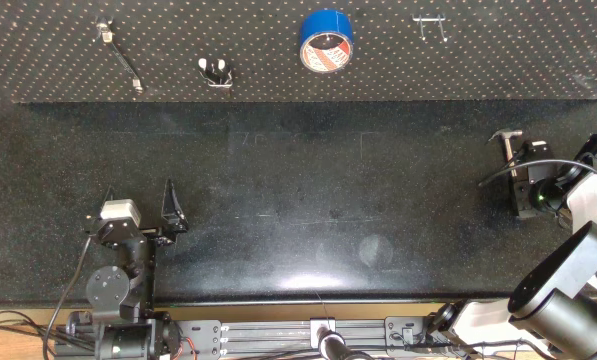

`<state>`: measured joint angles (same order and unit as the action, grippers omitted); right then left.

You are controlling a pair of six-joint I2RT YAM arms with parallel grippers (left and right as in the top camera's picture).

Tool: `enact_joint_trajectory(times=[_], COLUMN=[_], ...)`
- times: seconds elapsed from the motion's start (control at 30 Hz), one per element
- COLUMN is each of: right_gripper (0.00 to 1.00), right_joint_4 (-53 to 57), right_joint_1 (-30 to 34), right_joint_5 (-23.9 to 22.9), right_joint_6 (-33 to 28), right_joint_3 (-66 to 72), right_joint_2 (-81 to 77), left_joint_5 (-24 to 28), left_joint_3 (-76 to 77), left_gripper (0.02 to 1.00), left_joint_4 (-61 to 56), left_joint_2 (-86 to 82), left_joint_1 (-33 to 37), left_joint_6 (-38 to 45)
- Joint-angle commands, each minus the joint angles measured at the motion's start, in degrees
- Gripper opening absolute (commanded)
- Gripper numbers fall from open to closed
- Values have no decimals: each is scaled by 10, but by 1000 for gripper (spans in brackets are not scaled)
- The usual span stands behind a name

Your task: Place Tools Onto Pegboard

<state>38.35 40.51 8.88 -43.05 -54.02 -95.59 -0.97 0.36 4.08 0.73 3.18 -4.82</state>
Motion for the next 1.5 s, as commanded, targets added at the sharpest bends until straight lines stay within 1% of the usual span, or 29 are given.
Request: enact_joint_trajectory(times=[0.03,0.73,0.77,0.83,0.93,1.37,1.4,1.5], right_gripper=[196,185,154,145,104,99,82,77], right_joint_4=[2,1,2,2,2,1,1,5], right_joint_1=[3,3,3,3,3,3,3,3], right_joint_5=[-7,-7,-7,-7,-7,-7,-7,8], right_joint_6=[-12,-27,-27,-27,-27,-27,-27,-24], right_joint_3=[-1,-1,-1,-1,-1,-1,-1,-1], right_joint_2=[-15,-15,-15,-15,-15,-15,-15,-11], left_joint_5=[4,4,4,4,4,4,4,4], left_joint_3=[0,0,0,0,0,0,0,0], left_gripper=[996,996,996,998,996,996,996,996], left_joint_4=[5,5,5,5,5,5,5,5], left_joint_2=[-5,-5,-5,-5,-5,-5,-5,-5], left_joint_1=[-2,-2,-2,-2,-2,-2,-2,-2], left_joint_6=[-7,-7,-7,-7,-7,-7,-7,-7])
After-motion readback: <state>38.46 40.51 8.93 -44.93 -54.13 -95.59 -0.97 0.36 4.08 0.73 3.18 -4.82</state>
